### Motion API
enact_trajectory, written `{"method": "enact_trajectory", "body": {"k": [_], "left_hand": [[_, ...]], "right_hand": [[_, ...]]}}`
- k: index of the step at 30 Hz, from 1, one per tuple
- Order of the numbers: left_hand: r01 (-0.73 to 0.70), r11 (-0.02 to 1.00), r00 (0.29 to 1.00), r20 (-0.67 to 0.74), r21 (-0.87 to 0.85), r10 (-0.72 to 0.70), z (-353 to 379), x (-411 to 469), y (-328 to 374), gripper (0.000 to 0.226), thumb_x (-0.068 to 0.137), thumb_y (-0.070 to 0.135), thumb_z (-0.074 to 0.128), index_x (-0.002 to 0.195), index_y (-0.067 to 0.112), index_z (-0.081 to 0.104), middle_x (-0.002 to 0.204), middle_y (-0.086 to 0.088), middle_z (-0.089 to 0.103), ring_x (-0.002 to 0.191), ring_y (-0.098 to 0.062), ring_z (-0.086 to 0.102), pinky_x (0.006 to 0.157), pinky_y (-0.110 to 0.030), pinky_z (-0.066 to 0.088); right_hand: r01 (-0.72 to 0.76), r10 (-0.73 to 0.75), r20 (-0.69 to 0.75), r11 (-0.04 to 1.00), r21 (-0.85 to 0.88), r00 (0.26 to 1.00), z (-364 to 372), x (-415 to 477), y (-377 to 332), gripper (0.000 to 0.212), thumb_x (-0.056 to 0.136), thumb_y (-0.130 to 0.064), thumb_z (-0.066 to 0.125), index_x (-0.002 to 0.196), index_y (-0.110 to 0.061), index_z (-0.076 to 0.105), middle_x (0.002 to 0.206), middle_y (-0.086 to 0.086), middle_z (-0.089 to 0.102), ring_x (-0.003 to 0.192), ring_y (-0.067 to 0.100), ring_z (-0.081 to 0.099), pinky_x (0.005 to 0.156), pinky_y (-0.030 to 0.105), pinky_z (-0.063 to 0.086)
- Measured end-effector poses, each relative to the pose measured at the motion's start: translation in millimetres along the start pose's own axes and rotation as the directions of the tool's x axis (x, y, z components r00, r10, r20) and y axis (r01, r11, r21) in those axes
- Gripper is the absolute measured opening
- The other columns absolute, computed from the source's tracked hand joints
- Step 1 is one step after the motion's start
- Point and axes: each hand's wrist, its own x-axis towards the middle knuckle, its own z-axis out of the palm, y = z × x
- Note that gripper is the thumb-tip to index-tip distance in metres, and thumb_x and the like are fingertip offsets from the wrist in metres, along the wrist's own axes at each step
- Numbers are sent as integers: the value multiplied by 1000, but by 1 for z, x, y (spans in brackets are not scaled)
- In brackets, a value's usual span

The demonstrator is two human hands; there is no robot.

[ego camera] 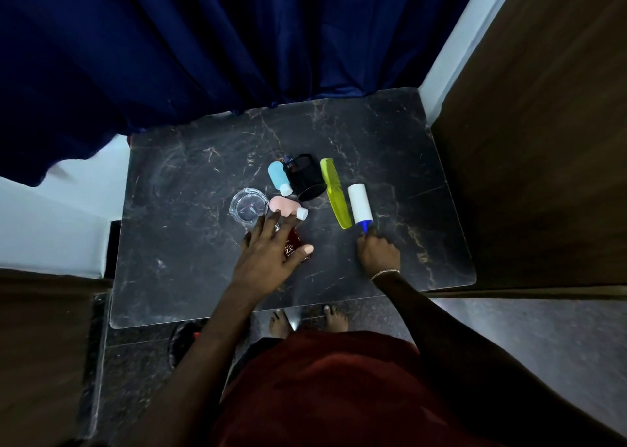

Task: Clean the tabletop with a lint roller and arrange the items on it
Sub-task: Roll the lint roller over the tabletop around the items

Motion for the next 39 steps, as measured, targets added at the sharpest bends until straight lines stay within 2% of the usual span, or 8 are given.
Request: {"method": "enact_trajectory", "body": {"k": [5, 9, 13, 21, 27, 30, 34, 39], "left_hand": [[0, 1000, 1000, 11, 6, 0, -1, -1, 1, 87, 86, 87, 17, 159, 40, 12, 169, -2, 19, 157, -34, 14, 120, -64, 26], [-10, 1000, 1000, 6, -4, 10, 2, 0, 3, 81, 89, 82, 26, 158, 42, 12, 169, -1, 18, 157, -33, 15, 120, -64, 26], [-29, 1000, 1000, -1, -5, 29, 4, 0, 9, 82, 89, 84, 25, 158, 43, 12, 169, 0, 17, 157, -31, 16, 120, -64, 27], [-27, 1000, 1000, 3, 9, 27, 4, 2, 10, 82, 89, 84, 23, 159, 42, 11, 170, -2, 15, 158, -33, 15, 120, -65, 26], [-26, 1000, 1000, 10, -1, 26, 4, 2, 6, 79, 89, 84, 25, 157, 45, 12, 170, -1, 16, 158, -32, 12, 121, -65, 25], [-27, 1000, 1000, 0, -7, 27, 3, 2, 6, 78, 89, 84, 25, 157, 46, 17, 169, 0, 18, 158, -32, 13, 120, -66, 26], [-20, 1000, 1000, -8, -11, 20, 2, 2, 7, 80, 89, 86, 23, 157, 47, 9, 170, 0, 17, 158, -33, 12, 120, -66, 24], [-7, 1000, 1000, -3, -12, 7, 2, 3, 8, 83, 87, 88, 20, 158, 46, 9, 170, -1, 17, 158, -34, 12, 121, -66, 23]], "right_hand": [[-81, 82, -35, 996, 32, 996, -6, 2, 24, 43, 105, -36, 33, 131, -6, 46, 112, 22, 70, 105, 42, 67, 88, 45, 52], [-205, 211, -48, 973, 109, 976, -15, 9, 67, 45, 104, -38, 35, 129, -3, 46, 116, 26, 66, 108, 45, 64, 91, 47, 50], [-299, 309, -53, 945, 133, 950, -24, 11, 114, 46, 105, -39, 33, 125, -1, 49, 117, 30, 64, 109, 48, 62, 93, 49, 50], [-352, 370, -85, 920, 173, 925, -30, 10, 150, 45, 104, -37, 35, 124, 1, 51, 112, 31, 65, 106, 49, 63, 89, 49, 50], [-275, 286, -86, 953, 127, 954, -26, 10, 122, 45, 105, -36, 36, 124, 2, 50, 107, 29, 68, 99, 47, 66, 83, 46, 51], [-217, 222, -51, 971, 102, 974, -23, 10, 97, 48, 104, -39, 35, 126, 1, 51, 110, 28, 68, 102, 46, 66, 87, 46, 51], [-142, 145, -37, 986, 82, 989, -20, 6, 62, 45, 104, -38, 35, 124, -1, 52, 114, 24, 68, 105, 43, 67, 89, 45, 52], [-6, 6, 38, 1000, -12, 999, -10, 0, 20, 48, 105, -38, 32, 140, -6, 40, 118, 20, 68, 109, 41, 66, 92, 46, 53]]}}
